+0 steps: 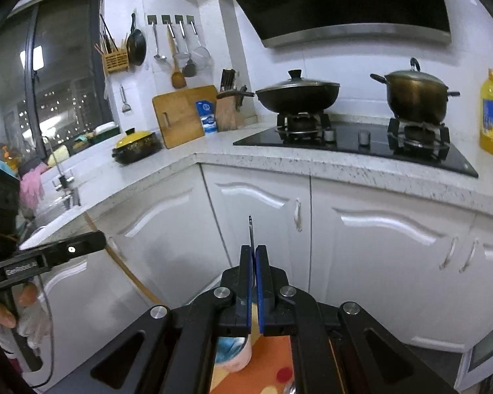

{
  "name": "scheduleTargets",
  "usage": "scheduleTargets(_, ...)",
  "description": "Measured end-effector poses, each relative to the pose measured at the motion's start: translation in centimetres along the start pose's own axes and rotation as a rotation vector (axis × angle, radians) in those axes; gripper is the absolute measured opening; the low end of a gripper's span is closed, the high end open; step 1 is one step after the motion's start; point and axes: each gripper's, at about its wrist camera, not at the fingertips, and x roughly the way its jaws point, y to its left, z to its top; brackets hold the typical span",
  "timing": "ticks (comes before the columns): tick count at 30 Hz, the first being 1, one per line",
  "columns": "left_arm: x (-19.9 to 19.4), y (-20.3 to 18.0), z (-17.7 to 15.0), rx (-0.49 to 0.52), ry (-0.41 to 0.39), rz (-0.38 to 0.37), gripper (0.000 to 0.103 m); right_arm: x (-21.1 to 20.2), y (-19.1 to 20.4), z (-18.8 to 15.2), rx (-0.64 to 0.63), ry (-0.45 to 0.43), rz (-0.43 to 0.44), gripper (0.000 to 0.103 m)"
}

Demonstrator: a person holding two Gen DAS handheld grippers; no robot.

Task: Organize utensils
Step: 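Lower the chopstick into the floral cup with the left tool while the right tool drops the fork in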

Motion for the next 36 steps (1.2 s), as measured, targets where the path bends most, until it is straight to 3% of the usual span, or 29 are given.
scheduleTargets(4,1.9,1.5,-0.3,0.006,0.006,0.065,0.004,2.7,0.3,0.2,-0.028,0.004,-0.051,0.002)
scheduleTargets(12,5.6,3.2,-3.1,0.001,0.069,0.119,0.004,8.2,0.6,-1.7,-0.065,0.068,-0.095,0.002)
scheduleTargets(19,8.0,3.4,-5.7,-0.002,0.132,0.135,0.004,11.9,1.5,-5.1,-0.09,0.184,-0.055,0.002)
scheduleTargets(23,8.2,3.2,-6.0,-0.009,0.125,0.139,0.005,12.9,1.4,-6.4,-0.086,0.232,-0.038,0.003)
scheduleTargets(28,8.1,3.1,-5.9,-0.035,0.139,0.129,0.005,12.5,-0.2,-6.5,0.012,0.244,0.023,0.005)
scheduleTargets(31,8.0,3.2,-6.0,-0.059,0.149,0.113,0.012,11.8,-0.5,-6.5,0.038,0.231,0.03,0.012)
scheduleTargets(33,7.8,3.1,-6.1,-0.07,0.151,0.102,0.026,11.4,-0.5,-6.6,0.042,0.227,0.032,0.014)
scheduleTargets(36,7.4,2.8,-6.2,-0.073,0.151,0.097,0.031,10.9,-0.6,-6.9,0.051,0.229,0.03,0.019)
